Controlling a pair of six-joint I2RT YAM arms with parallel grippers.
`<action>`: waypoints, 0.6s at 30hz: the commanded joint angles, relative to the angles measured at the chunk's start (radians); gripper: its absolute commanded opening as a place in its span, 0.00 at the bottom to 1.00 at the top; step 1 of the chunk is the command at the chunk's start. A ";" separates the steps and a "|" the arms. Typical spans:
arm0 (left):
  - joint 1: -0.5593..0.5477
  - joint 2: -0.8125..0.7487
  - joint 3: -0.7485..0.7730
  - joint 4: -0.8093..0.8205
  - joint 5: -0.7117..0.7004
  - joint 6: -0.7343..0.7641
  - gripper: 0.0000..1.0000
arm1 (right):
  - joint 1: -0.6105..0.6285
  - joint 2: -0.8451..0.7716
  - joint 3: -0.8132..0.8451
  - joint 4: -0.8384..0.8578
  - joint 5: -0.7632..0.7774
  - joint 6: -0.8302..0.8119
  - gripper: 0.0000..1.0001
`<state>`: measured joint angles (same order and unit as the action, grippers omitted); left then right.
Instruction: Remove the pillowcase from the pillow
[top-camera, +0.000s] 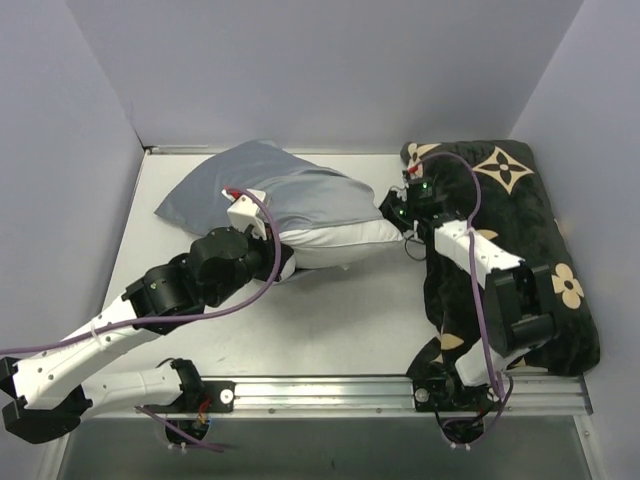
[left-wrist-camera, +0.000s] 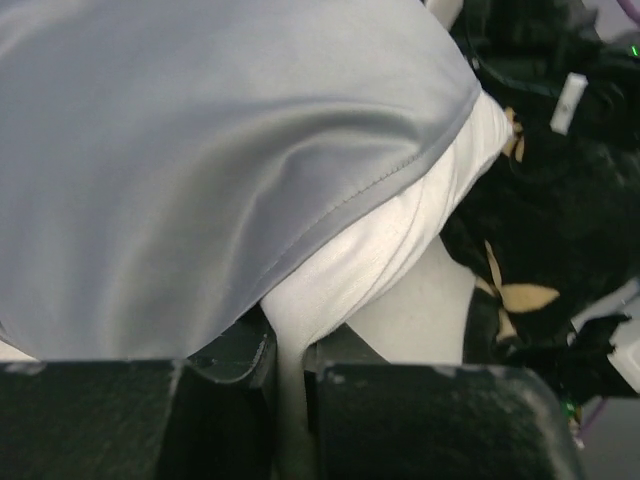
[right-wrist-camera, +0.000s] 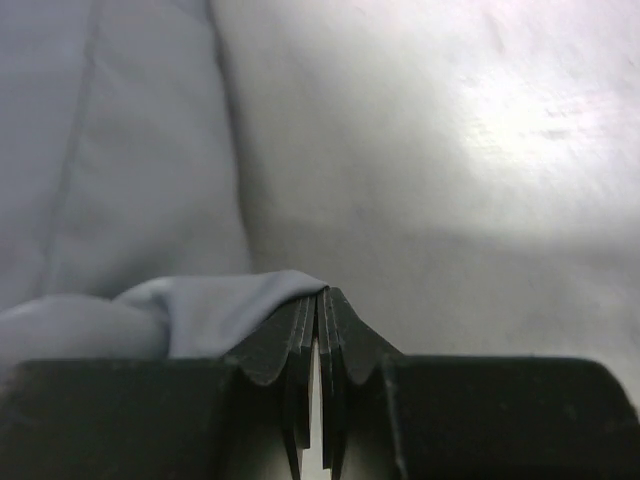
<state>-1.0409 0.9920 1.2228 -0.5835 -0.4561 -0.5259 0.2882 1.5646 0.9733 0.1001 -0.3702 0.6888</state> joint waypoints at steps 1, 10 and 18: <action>0.015 -0.096 0.048 -0.042 0.192 -0.062 0.00 | -0.032 0.070 0.145 0.083 -0.091 -0.034 0.00; 0.021 -0.182 -0.143 -0.061 0.456 -0.114 0.00 | -0.038 0.216 0.396 0.116 -0.295 -0.109 0.00; 0.009 -0.158 -0.221 -0.059 0.568 -0.117 0.00 | -0.038 0.265 0.522 0.159 -0.395 -0.138 0.06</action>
<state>-1.0115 0.8379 1.0054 -0.6445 -0.0654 -0.6075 0.2749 1.8168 1.4002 0.1345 -0.7624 0.5835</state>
